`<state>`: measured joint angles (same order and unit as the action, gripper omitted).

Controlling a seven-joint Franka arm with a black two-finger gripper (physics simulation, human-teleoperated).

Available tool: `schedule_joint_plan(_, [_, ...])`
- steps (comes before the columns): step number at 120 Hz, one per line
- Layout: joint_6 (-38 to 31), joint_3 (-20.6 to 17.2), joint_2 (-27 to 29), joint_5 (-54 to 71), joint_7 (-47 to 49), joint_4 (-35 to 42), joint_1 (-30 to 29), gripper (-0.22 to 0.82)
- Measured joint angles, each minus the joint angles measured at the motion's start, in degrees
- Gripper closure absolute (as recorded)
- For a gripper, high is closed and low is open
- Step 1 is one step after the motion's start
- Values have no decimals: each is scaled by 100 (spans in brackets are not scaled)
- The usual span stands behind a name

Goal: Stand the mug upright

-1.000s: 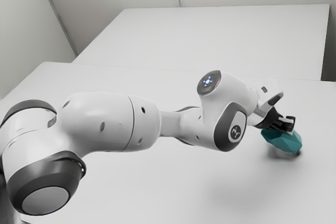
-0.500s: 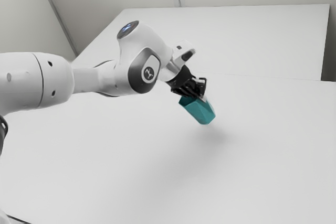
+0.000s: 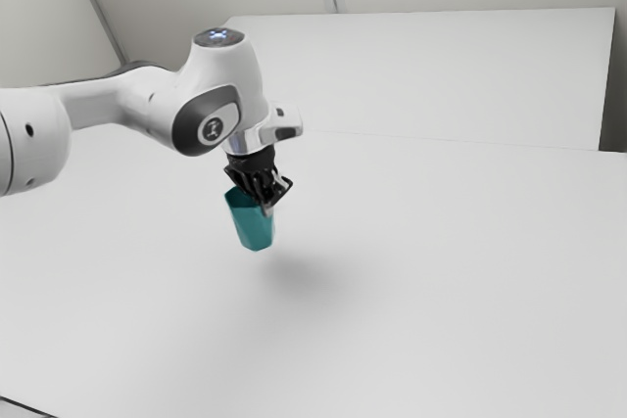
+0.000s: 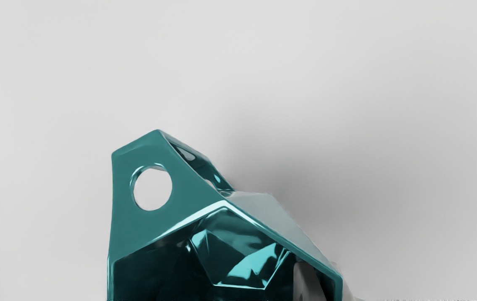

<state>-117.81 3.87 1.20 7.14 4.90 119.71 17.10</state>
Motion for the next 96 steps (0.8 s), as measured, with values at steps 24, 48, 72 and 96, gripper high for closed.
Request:
schedule_joint_plan(24, [178,25,255,222,32,420,-1040,78])
schedule_joint_plan(48, [12,134,19,440,129,467,-1613,78])
schedule_joint_plan(72, [-202,150,-260,442,267,445,-1657,78])
schedule_joint_plan(96, [-340,146,-501,297,388,308,-1427,78])
